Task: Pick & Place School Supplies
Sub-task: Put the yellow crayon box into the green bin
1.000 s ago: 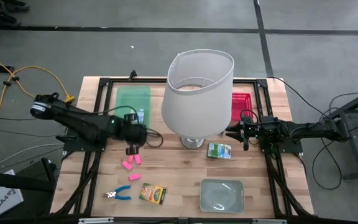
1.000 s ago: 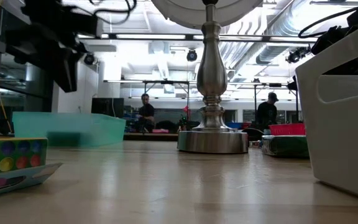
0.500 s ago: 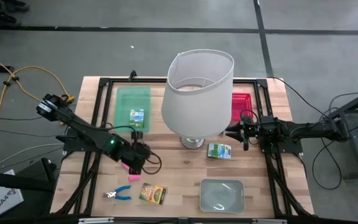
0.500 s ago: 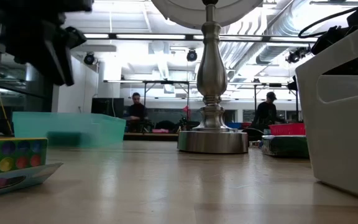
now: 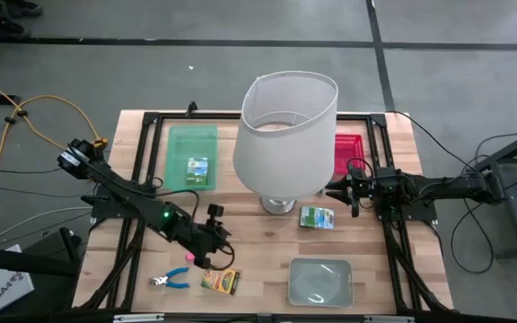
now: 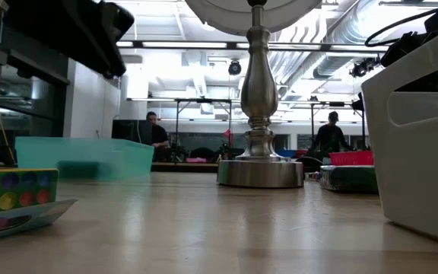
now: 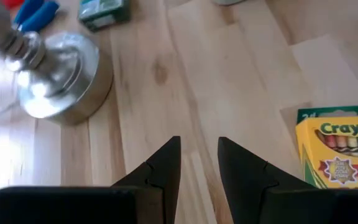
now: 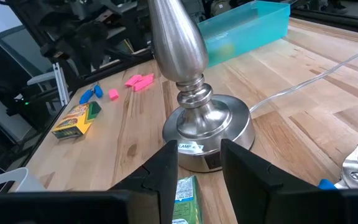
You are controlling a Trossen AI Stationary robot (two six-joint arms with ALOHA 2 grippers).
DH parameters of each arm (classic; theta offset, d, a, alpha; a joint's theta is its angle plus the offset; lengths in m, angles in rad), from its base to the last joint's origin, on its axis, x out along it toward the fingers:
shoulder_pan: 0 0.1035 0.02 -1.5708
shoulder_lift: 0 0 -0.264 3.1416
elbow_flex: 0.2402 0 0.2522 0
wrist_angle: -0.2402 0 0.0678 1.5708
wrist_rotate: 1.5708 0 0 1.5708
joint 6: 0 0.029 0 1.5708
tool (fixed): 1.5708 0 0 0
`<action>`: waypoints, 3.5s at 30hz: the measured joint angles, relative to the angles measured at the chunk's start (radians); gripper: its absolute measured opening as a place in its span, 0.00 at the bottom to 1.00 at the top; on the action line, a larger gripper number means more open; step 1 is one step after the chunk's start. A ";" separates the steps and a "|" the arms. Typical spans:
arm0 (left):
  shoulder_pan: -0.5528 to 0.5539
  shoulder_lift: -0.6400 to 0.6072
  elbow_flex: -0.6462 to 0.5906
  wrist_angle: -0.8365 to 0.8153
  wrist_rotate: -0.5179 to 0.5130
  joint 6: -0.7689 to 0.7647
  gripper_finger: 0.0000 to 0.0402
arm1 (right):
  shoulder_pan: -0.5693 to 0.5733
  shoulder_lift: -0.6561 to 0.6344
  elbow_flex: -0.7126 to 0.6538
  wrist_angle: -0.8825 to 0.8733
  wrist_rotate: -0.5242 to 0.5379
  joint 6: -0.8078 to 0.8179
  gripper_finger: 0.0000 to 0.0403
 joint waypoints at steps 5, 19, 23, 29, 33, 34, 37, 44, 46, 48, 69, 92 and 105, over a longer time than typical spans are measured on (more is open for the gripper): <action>0.004 0.006 0.001 0.025 0.010 0.030 0.25 | 0.000 0.000 0.000 0.001 0.000 0.000 0.28; -0.076 0.007 0.000 0.113 0.069 0.149 0.25 | 0.000 0.000 0.000 0.000 0.000 0.000 0.28; -0.093 0.007 0.000 0.152 0.069 0.199 0.25 | 0.000 0.000 0.000 0.000 0.000 0.000 0.28; -0.100 0.006 0.000 0.182 0.069 0.216 0.25 | 0.000 0.000 0.000 0.000 0.000 0.000 0.28; -0.100 0.006 0.000 0.182 0.057 0.175 0.25 | 0.000 0.000 0.000 0.007 -0.001 0.023 0.28; -0.100 0.006 0.000 0.181 0.040 0.140 0.25 | 0.000 0.001 0.000 0.026 0.010 0.022 0.28; -0.100 0.006 0.000 0.180 -0.022 0.018 0.25 | 0.000 0.004 0.000 0.097 0.013 0.081 0.28; -0.100 0.006 0.000 0.175 -0.105 -0.134 0.25 | 0.084 0.045 0.004 0.361 -0.100 0.057 0.28; -0.100 0.006 0.000 0.172 -0.110 -0.135 0.25 | 0.132 0.080 0.022 0.400 -0.091 0.027 0.28; -0.100 0.006 0.000 0.172 -0.111 -0.137 0.25 | 0.188 0.121 0.062 0.424 -0.060 -0.013 0.28; -0.177 0.000 0.000 0.095 -0.252 -0.148 0.25 | 0.792 0.777 0.560 0.416 0.434 -0.337 0.28; -0.270 0.000 -0.001 0.063 -0.250 -0.143 0.25 | 0.781 1.436 1.127 0.062 0.607 -0.503 0.28; -0.293 0.000 -0.001 0.018 -0.041 -0.328 0.25 | 0.725 1.465 1.160 0.030 0.527 -0.471 0.28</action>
